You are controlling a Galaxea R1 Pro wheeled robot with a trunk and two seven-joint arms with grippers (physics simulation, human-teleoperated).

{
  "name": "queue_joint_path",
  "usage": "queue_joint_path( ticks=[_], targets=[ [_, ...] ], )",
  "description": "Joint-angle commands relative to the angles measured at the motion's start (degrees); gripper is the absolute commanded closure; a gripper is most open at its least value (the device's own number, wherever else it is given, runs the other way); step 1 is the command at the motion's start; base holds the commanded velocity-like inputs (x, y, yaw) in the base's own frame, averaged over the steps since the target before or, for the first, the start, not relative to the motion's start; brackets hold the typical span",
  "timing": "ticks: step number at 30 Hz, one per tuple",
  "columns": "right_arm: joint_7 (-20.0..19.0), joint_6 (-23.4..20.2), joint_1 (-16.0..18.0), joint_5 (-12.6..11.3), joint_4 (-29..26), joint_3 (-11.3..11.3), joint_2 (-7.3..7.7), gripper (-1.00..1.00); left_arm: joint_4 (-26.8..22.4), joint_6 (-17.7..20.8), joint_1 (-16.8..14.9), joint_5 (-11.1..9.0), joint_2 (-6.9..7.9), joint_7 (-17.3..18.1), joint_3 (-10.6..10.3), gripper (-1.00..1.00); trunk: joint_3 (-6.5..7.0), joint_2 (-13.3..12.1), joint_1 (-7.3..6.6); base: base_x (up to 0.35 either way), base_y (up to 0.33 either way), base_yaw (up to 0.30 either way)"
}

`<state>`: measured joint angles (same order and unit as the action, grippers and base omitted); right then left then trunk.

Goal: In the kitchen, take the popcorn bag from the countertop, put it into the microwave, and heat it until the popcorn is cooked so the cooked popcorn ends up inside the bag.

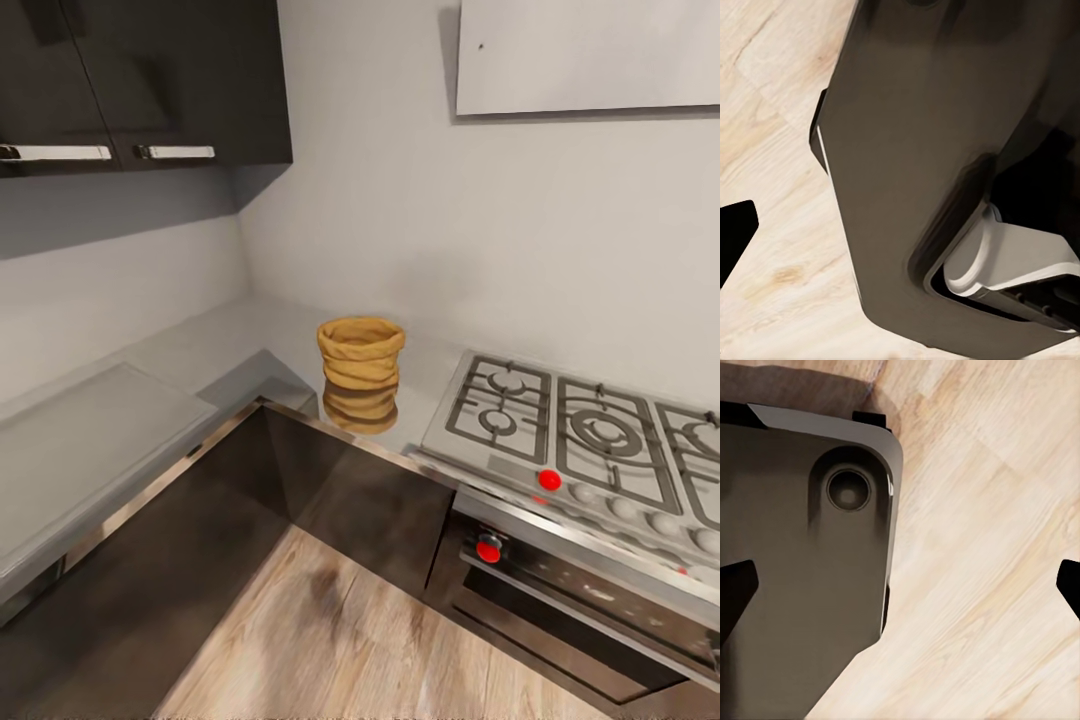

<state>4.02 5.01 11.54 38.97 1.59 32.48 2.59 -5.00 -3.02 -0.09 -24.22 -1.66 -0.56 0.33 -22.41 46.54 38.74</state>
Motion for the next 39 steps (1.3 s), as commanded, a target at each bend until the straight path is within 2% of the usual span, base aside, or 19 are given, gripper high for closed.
queue_joint_path(
  ticks=[1,39],
  targets=[
    [0.3,0.3,0.1,0.6,0.2,0.5,0.04,-1.00,0.0,-0.1,0.0,-0.2,-0.01,-0.1,0.0,-1.00,-0.15,0.0,0.01,0.000,0.000,0.000],
    [0.2,0.6,0.1,0.8,0.2,0.4,-0.39,-1.00,0.2,-0.1,0.0,-0.1,0.08,-0.1,-0.1,-1.00,-3.62,0.0,0.01,0.000,0.000,0.000]
  ],
)
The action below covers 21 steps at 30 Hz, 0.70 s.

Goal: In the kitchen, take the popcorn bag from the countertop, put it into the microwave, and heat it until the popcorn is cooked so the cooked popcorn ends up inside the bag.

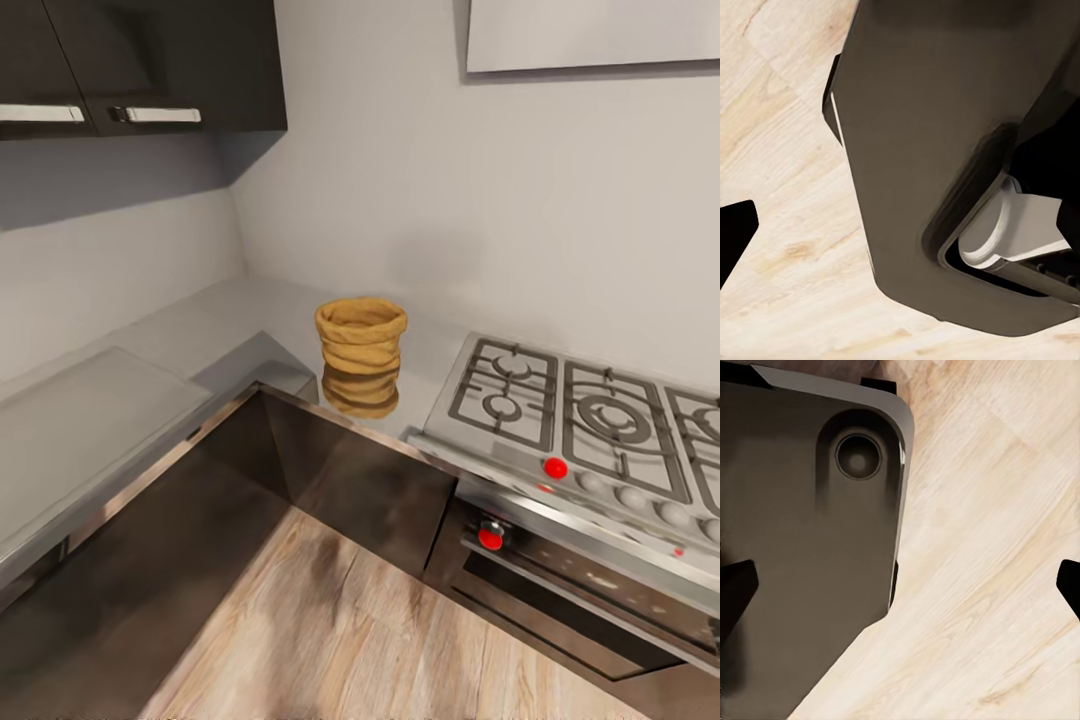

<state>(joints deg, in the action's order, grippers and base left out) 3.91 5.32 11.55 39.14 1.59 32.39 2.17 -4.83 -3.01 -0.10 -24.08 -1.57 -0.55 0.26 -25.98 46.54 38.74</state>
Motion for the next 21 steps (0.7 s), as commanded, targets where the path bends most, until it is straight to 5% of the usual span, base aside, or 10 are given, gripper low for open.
queue_joint_path(
  ticks=[1,12,21],
  targets=[
    [0.0,0.4,0.1,0.6,0.2,0.5,0.07,-1.00,0.0,-0.2,0.0,-0.2,-0.05,-0.1,0.0,-1.00,-0.09,0.0,0.01,0.000,0.000,0.000],
    [-2.1,-0.9,2.0,-1.3,0.2,-1.5,-1.40,-1.00,0.0,-0.2,0.0,-0.1,0.11,0.0,0.0,-1.00,-0.14,0.0,0.01,0.000,0.000,0.000],
    [0.5,0.8,-0.6,1.4,0.2,1.5,-0.86,-1.00,0.1,-0.2,0.0,-0.9,0.16,-0.1,0.8,-1.00,-0.14,0.0,0.01,-0.061,0.000,0.000]
  ],
)
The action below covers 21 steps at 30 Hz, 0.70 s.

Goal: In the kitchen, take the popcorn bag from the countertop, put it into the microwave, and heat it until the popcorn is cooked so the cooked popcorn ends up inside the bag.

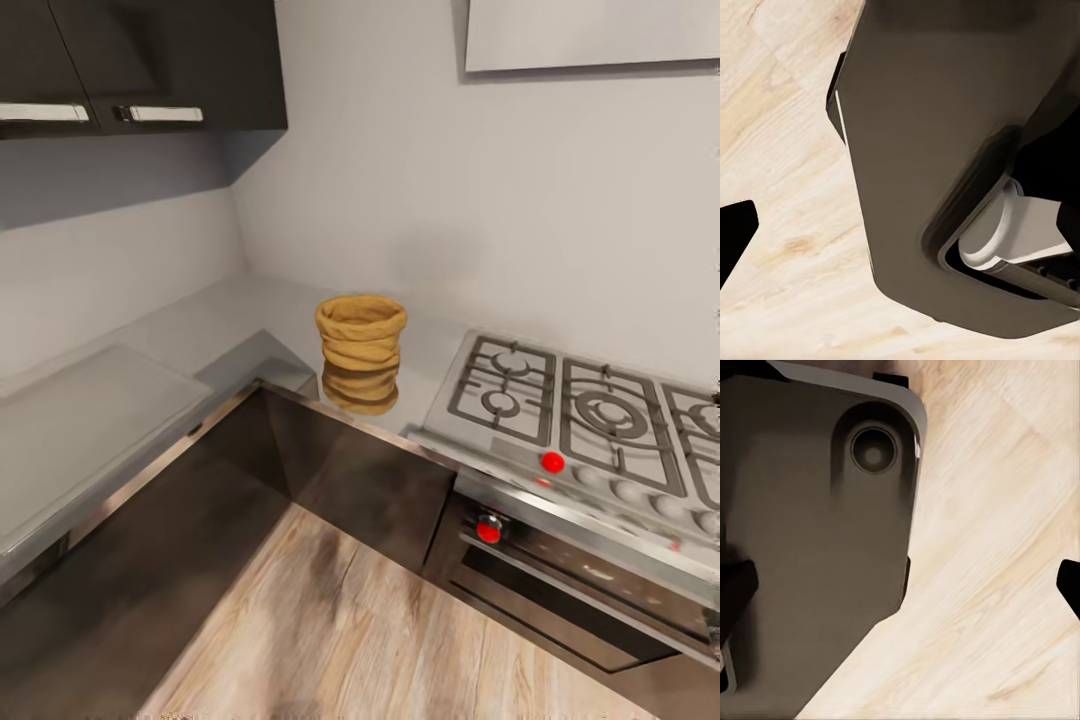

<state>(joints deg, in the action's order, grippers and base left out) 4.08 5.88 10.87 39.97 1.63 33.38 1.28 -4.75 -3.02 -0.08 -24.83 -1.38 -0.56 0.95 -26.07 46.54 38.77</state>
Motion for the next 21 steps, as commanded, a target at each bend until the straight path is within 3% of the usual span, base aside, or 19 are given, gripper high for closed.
queue_joint_path(
  ticks=[1,8,21],
  targets=[
    [0.3,0.3,0.0,0.6,0.2,0.8,0.04,-1.00,0.0,-0.1,0.0,-0.1,-0.02,-0.1,0.1,-1.00,-0.05,0.0,-0.03,-0.290,0.000,0.000],
    [0.3,0.3,0.0,0.6,0.1,1.2,0.01,-1.00,0.0,-0.1,0.0,-0.1,0.00,-0.1,0.1,-1.00,-0.05,0.0,-0.03,-0.289,0.000,0.000],
    [-0.1,0.2,0.1,1.3,-0.3,0.7,0.35,-1.00,0.0,-0.1,0.0,-0.1,0.03,-0.1,0.0,-1.00,-0.05,0.0,-0.03,-0.015,0.000,0.000]
  ],
)
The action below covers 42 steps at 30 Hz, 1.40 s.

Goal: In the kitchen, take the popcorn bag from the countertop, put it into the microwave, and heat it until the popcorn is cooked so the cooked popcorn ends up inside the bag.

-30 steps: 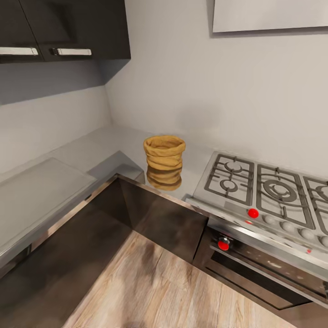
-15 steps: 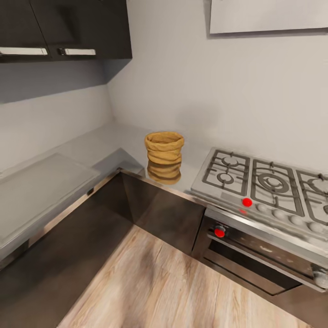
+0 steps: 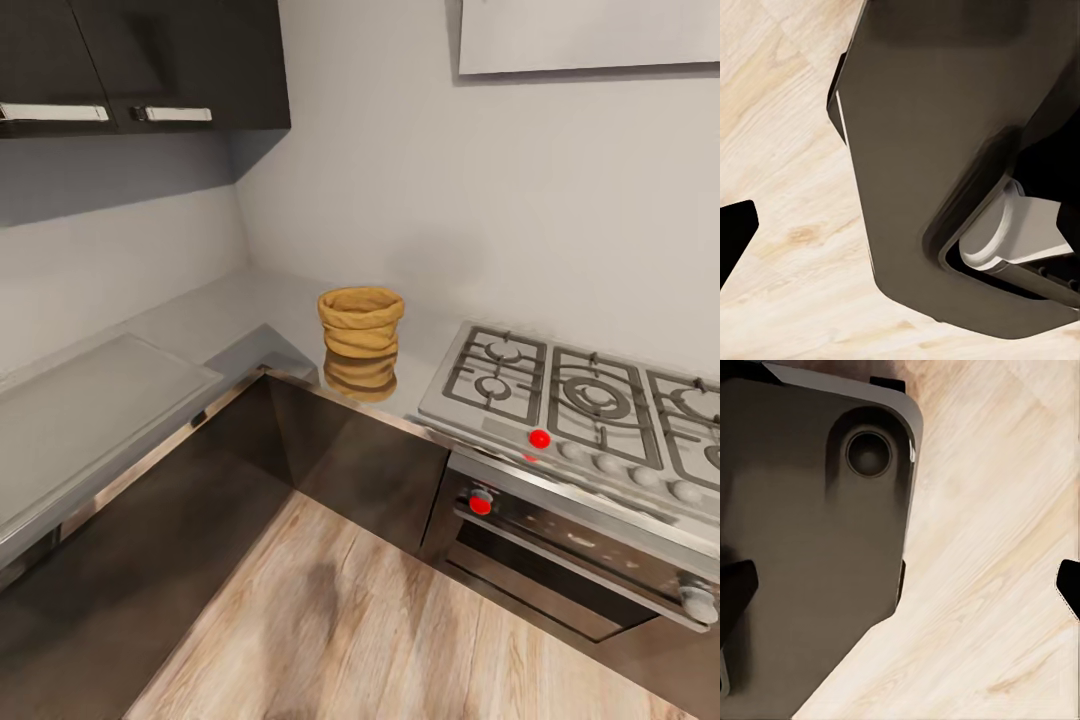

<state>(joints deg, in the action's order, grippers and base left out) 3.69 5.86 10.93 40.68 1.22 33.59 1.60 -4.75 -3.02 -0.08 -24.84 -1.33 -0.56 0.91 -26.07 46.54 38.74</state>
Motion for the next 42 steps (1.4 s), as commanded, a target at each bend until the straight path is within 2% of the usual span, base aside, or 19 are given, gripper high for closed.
queue_joint_path(
  ticks=[1,2,4,7,9,12,13,14,18,20,22,23,25,26,29,33,36,37,42],
  targets=[
    [0.2,0.0,0.0,0.7,-0.1,0.4,-0.06,-1.00,0.0,-0.1,0.0,-0.1,-0.02,-0.1,0.1,-1.00,-0.05,0.0,0.01,0.000,0.000,0.000],
    [0.1,-0.4,0.3,0.9,-0.7,0.1,-0.32,-1.00,0.0,-0.1,0.0,-0.1,-0.05,-0.1,0.1,-1.00,-0.05,0.0,0.01,0.000,0.000,0.000],
    [-0.9,-2.4,0.9,1.5,-6.3,-0.3,-2.25,-1.00,0.0,-0.1,0.0,-0.1,-0.02,-0.1,0.1,-1.00,-0.05,0.0,0.01,0.000,0.000,0.000],
    [-6.9,-12.1,1.1,1.6,-21.2,-0.7,-6.98,-1.00,-0.1,-0.1,0.0,-0.1,-0.02,0.0,0.1,-1.00,-0.05,0.0,0.01,0.000,0.000,0.000],
    [-11.7,-17.4,1.1,1.7,-29.4,-3.2,-9.25,-1.00,0.0,-0.1,0.0,0.0,0.00,0.0,0.1,-1.00,-0.05,0.0,0.01,0.000,0.000,0.000],
    [-14.9,-26.7,1.1,1.2,-42.6,-12.3,-11.38,-1.00,-0.1,-0.1,0.0,-0.1,0.01,0.0,0.1,-1.00,-0.05,0.0,0.01,0.000,0.000,0.000],
    [-15.5,-29.0,1.1,1.0,-45.6,-14.1,-11.60,-1.00,-0.1,-0.1,0.0,0.0,0.01,0.0,0.1,-1.00,-0.05,0.0,0.01,0.000,0.000,0.000],
    [-16.5,-31.3,1.1,0.8,-48.7,-15.7,-11.60,-1.00,-0.1,-0.1,0.0,0.0,0.01,0.0,0.1,-1.00,-0.05,0.0,0.01,0.000,0.000,0.000],
    [-25.9,-46.3,1.1,-2.0,-67.6,-24.5,-11.60,-1.00,-0.1,-0.1,0.0,-0.1,0.01,0.0,0.0,-1.00,-0.05,0.0,0.01,0.000,0.000,0.000],
    [-28.2,-52.9,1.2,-3.2,-74.7,-28.3,-11.60,-1.00,-0.1,-0.1,0.0,0.0,0.00,0.0,0.0,-1.00,-0.05,0.0,0.01,0.000,0.000,0.000],
    [-29.5,-62.8,3.8,-5.7,-83.0,-33.6,-11.60,-1.00,-0.1,-0.1,0.0,0.0,-0.01,0.0,0.0,-1.00,-0.05,0.0,0.01,0.000,0.000,0.000],
    [-29.6,-65.9,5.8,-7.0,-84.2,-35.2,-11.60,-1.00,-0.1,-0.1,0.0,0.0,0.00,0.0,0.0,-1.00,-0.05,0.0,0.01,0.000,0.000,0.000],
    [-29.8,-65.9,10.9,-10.6,-85.6,-37.5,-11.60,-1.00,-0.1,-0.1,0.0,0.0,-0.03,0.0,0.0,-1.00,-0.05,0.0,0.01,0.000,0.000,0.000],
    [-29.8,-65.9,14.2,-12.7,-85.9,-38.0,-11.60,-1.00,-0.1,-0.1,0.0,0.0,-0.05,0.0,0.0,-1.00,-0.05,0.0,0.01,0.000,0.000,0.000],
    [-29.9,-65.9,22.2,-15.3,-86.2,-38.5,-11.60,-1.00,-0.1,-0.1,0.0,0.0,-0.06,0.0,0.0,-1.00,-0.05,0.0,0.01,0.000,0.000,0.000],
    [-29.9,-65.9,32.1,-16.5,-86.0,-38.7,-11.60,-1.00,-0.1,-0.1,0.0,0.2,-0.07,0.0,-0.1,-1.00,-0.05,0.0,0.01,0.000,0.000,0.000],
    [-29.8,-65.9,39.4,-16.8,-82.6,-38.7,-11.60,-1.00,-0.1,-0.1,0.0,0.2,-0.07,0.0,-0.1,-1.00,-0.05,0.0,0.01,0.000,0.000,0.000],
    [-29.6,-65.9,43.0,-16.8,-79.6,-38.5,-11.60,-1.00,-0.1,-0.1,0.0,0.2,-0.07,0.0,-0.1,-1.00,-0.05,0.0,0.01,0.000,0.000,0.000],
    [-28.3,-65.9,53.8,-16.5,-68.5,-36.8,-11.60,-1.00,-0.1,-0.1,0.0,0.2,-0.07,0.0,-0.1,-1.00,-0.05,0.0,0.01,0.000,0.000,0.000]
  ],
)
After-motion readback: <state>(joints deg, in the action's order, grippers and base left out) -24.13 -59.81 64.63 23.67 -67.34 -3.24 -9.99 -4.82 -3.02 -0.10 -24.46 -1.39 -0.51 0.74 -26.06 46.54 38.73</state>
